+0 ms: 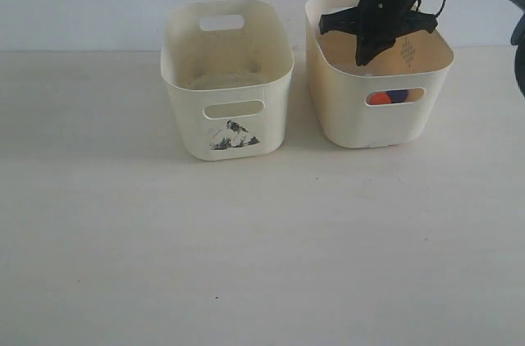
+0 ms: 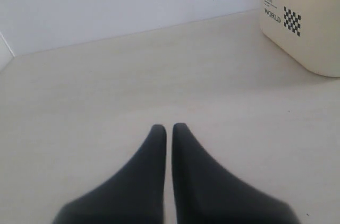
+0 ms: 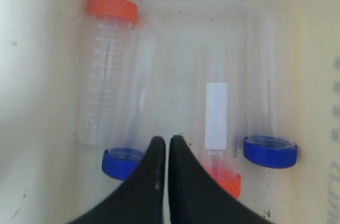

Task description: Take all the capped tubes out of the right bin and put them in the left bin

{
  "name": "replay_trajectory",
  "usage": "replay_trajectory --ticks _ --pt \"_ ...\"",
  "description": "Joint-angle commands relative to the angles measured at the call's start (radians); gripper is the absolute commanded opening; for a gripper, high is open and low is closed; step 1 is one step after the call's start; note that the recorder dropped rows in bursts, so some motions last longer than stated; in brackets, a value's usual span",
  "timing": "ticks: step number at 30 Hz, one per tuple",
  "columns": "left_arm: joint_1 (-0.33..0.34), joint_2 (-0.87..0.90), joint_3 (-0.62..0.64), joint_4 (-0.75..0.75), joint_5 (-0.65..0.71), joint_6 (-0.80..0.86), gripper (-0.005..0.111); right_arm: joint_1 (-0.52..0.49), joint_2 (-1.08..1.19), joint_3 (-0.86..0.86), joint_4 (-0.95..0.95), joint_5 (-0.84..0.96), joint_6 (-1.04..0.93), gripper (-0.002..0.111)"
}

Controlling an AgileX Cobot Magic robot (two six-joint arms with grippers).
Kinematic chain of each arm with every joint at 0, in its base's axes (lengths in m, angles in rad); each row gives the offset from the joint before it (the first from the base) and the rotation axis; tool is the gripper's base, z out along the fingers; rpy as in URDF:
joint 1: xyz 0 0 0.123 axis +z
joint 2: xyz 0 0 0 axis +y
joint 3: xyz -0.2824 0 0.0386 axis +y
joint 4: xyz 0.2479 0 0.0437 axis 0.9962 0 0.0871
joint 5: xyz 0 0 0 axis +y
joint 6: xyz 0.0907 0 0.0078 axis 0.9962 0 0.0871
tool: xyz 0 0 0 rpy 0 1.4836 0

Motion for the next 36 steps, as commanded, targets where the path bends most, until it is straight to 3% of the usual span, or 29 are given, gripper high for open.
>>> replay_trajectory --ticks 1,26,29,33,36 --pt "-0.001 0.000 -0.004 -0.003 -0.004 -0.010 0.004 -0.008 -0.001 -0.007 -0.011 -0.003 -0.010 0.002" --pt "-0.001 0.000 -0.004 -0.003 -0.004 -0.010 0.004 -0.011 0.072 -0.003 -0.044 -0.066 -0.067 0.005" --pt "-0.001 0.000 -0.004 -0.003 -0.004 -0.010 0.004 -0.011 0.072 -0.003 -0.044 -0.068 -0.065 0.020" --pt "-0.001 0.000 -0.004 -0.003 -0.004 -0.010 0.004 -0.011 0.072 -0.003 -0.044 -0.036 -0.025 0.055" --pt "-0.001 0.000 -0.004 -0.003 -0.004 -0.010 0.004 -0.011 0.072 -0.003 -0.059 -0.025 -0.009 0.062"
